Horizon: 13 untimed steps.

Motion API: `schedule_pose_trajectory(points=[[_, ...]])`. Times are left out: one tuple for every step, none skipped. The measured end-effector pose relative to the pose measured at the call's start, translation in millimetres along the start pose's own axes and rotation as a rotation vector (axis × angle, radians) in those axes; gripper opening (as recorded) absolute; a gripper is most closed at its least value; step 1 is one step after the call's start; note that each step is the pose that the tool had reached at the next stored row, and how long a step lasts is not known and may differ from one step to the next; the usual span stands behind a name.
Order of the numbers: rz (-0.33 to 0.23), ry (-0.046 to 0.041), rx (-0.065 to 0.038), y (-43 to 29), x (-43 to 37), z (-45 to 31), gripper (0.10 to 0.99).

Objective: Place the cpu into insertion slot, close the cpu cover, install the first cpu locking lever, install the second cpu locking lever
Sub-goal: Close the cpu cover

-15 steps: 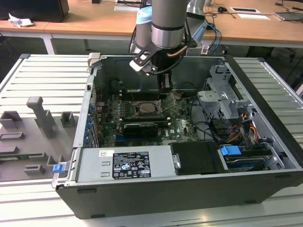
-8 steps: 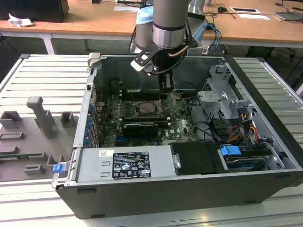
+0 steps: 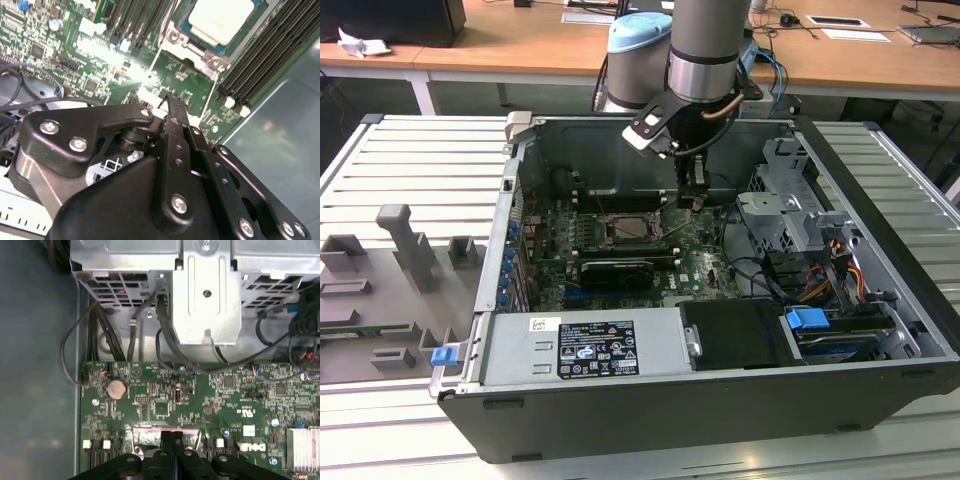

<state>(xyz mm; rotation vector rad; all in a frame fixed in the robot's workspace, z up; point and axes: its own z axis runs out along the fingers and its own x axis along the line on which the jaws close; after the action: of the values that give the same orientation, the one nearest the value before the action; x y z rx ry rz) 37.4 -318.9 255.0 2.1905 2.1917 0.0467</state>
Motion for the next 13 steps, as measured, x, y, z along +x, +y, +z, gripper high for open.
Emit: schedule_pose_trajectory(points=[[0.0,-0.0001,0.0,2.2,0.1,0.1,0.106],[0.0,-0.0002,0.0,4.7,0.3,0.2,0.106],[0.0,-0.0003,0.0,6.1,0.6,0.2,0.106],[0.0,-0.0003,0.0,8.6,0.9,0.3,0.106],[0.0,-0.0003,0.0,10.2,1.1,0.4,0.106],[0.0,-0.0003,0.0,11.7,1.2,0.5,0.106],[0.0,0.0,0.0,13.7,1.4,0.7,0.106],[0.0,0.0,0.0,15.5,1.5,0.8,0.106],[0.0,-0.0001,0.0,17.4,1.6,0.8,0.106],[0.0,-0.0002,0.0,19.2,1.7,0.9,0.106],[0.0,-0.0001,0.0,21.1,1.7,1.1,0.106],[0.0,0.0,0.0,22.2,1.8,1.3,0.106],[-0.001,-0.0002,0.0,24.3,1.8,1.9,0.106]])
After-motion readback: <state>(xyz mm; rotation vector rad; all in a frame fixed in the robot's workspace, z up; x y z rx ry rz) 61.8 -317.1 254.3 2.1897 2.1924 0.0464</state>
